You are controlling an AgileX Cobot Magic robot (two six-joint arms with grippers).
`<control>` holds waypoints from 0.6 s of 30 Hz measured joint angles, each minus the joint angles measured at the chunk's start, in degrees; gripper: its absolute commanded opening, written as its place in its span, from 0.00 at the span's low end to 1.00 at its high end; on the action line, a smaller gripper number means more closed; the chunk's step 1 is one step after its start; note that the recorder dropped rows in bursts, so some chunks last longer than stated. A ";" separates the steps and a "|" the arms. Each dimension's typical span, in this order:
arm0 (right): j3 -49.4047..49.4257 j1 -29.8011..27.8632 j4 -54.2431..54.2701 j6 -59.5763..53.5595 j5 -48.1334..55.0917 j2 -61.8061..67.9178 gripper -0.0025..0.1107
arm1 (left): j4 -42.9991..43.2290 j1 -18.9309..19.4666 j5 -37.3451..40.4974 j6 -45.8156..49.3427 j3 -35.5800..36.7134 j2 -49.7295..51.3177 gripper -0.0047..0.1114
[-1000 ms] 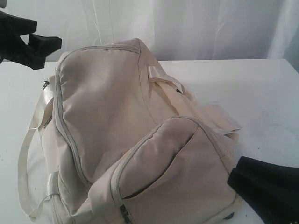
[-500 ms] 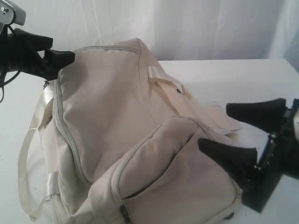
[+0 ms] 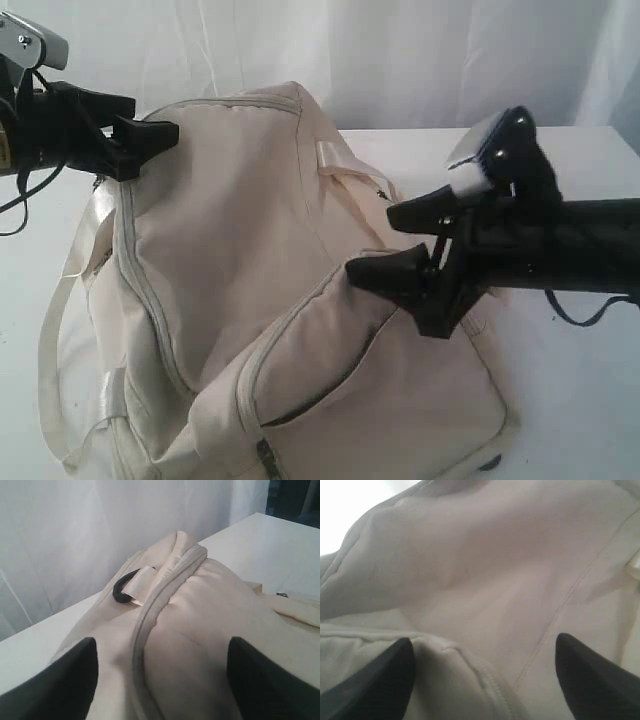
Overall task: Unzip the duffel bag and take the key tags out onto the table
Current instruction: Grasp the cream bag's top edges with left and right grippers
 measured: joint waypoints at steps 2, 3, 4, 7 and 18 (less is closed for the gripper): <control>-0.34 1.40 -1.75 0.00 0.11 1.58 0.60 | -0.12 0.00 -0.79 0.00 0.00 0.54 0.67; -0.34 1.97 -2.98 0.00 0.11 2.03 0.57 | -0.12 0.00 -1.33 -0.11 0.00 0.94 0.66; -0.39 2.41 -4.02 0.00 0.11 2.28 0.55 | -0.12 0.00 -1.92 -0.11 0.00 1.21 0.65; -0.48 2.80 -7.12 0.58 0.11 2.38 0.45 | -0.12 0.00 -3.06 -0.11 0.00 2.15 0.53; -0.61 2.92 -12.34 10.79 -3.56 2.38 0.02 | 0.18 0.00 -2.91 -4.16 -0.13 2.50 0.04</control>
